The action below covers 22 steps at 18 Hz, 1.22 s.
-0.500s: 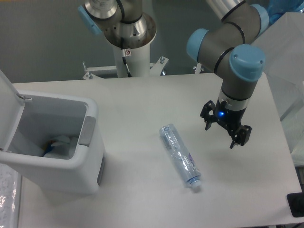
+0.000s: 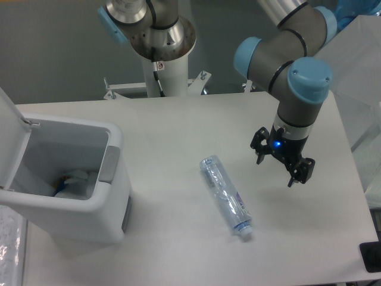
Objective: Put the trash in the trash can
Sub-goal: 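Move the gripper toward the clear plastic water bottle on the table, then lower the open gripper over the bottle's cap end and align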
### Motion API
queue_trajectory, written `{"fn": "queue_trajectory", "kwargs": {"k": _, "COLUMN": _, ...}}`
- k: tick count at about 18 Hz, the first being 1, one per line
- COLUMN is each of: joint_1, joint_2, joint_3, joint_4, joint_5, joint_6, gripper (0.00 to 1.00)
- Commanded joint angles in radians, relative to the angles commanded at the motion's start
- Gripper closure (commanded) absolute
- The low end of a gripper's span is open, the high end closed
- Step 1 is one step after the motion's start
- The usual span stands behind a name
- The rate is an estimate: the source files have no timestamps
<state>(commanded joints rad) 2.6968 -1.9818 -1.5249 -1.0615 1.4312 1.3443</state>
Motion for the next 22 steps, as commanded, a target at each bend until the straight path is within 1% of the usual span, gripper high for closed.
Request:
{"fn": "queue_trajectory", "kwargs": {"k": 3, "joint_1": -0.029, "joint_2": -0.038, "joint_3": 0.046, "joint_4": 0.0, "joint_5": 0.005, "joint_6": -0.19, "gripper": 0.0}}
{"fn": "queue_trajectory", "kwargs": {"k": 5, "joint_1": -0.052, "joint_2": -0.078, "joint_3": 0.087, "joint_4": 0.0, "joint_5": 0.009, "joint_6": -0.311, "gripper": 0.0}}
{"fn": "queue_trajectory", "kwargs": {"k": 6, "joint_1": -0.066, "joint_2": -0.097, "joint_3": 0.106, "joint_4": 0.0, "joint_5": 0.026, "joint_6": -0.371, "gripper": 0.0}}
{"fn": "queue_trajectory", "kwargs": {"k": 9, "joint_1": -0.121, "joint_2": -0.158, "joint_3": 0.167, "joint_4": 0.0, "joint_5": 0.13, "joint_6": -0.549, "gripper": 0.0}}
{"fn": "queue_trajectory", "kwargs": {"k": 11, "joint_1": -0.147, "joint_2": -0.204, "joint_3": 0.215, "joint_4": 0.017, "joint_5": 0.144, "joint_6": -0.673, "gripper": 0.0}}
{"fn": "queue_trajectory", "kwargs": {"k": 13, "joint_1": -0.173, "joint_2": -0.232, "joint_3": 0.255, "joint_4": 0.026, "joint_5": 0.138, "joint_6": -0.764, "gripper": 0.0}}
{"fn": "queue_trajectory", "kwargs": {"k": 14, "joint_1": -0.175, "joint_2": -0.236, "joint_3": 0.25, "joint_4": 0.028, "joint_5": 0.141, "joint_6": -0.783, "gripper": 0.0}}
{"fn": "queue_trajectory", "kwargs": {"k": 15, "joint_1": -0.176, "joint_2": -0.238, "joint_3": 0.247, "joint_4": 0.041, "joint_5": 0.143, "joint_6": -0.787, "gripper": 0.0}}
{"fn": "queue_trajectory", "kwargs": {"k": 16, "joint_1": -0.179, "joint_2": -0.238, "joint_3": 0.241, "joint_4": 0.061, "joint_5": 0.147, "joint_6": -0.794, "gripper": 0.0}}
{"fn": "queue_trajectory", "kwargs": {"k": 18, "joint_1": -0.189, "joint_2": -0.245, "joint_3": 0.229, "joint_4": 0.112, "joint_5": 0.152, "joint_6": -0.867, "gripper": 0.0}}
{"fn": "queue_trajectory", "kwargs": {"k": 19, "joint_1": -0.19, "joint_2": -0.252, "joint_3": 0.223, "joint_4": 0.126, "joint_5": 0.162, "joint_6": -0.904, "gripper": 0.0}}
{"fn": "queue_trajectory", "kwargs": {"k": 21, "joint_1": -0.195, "joint_2": -0.268, "joint_3": 0.223, "joint_4": 0.135, "joint_5": 0.228, "joint_6": -0.971, "gripper": 0.0}}
{"fn": "queue_trajectory", "kwargs": {"k": 22, "joint_1": -0.195, "joint_2": -0.275, "joint_3": 0.221, "joint_4": 0.137, "joint_5": 0.254, "joint_6": -1.034, "gripper": 0.0}}
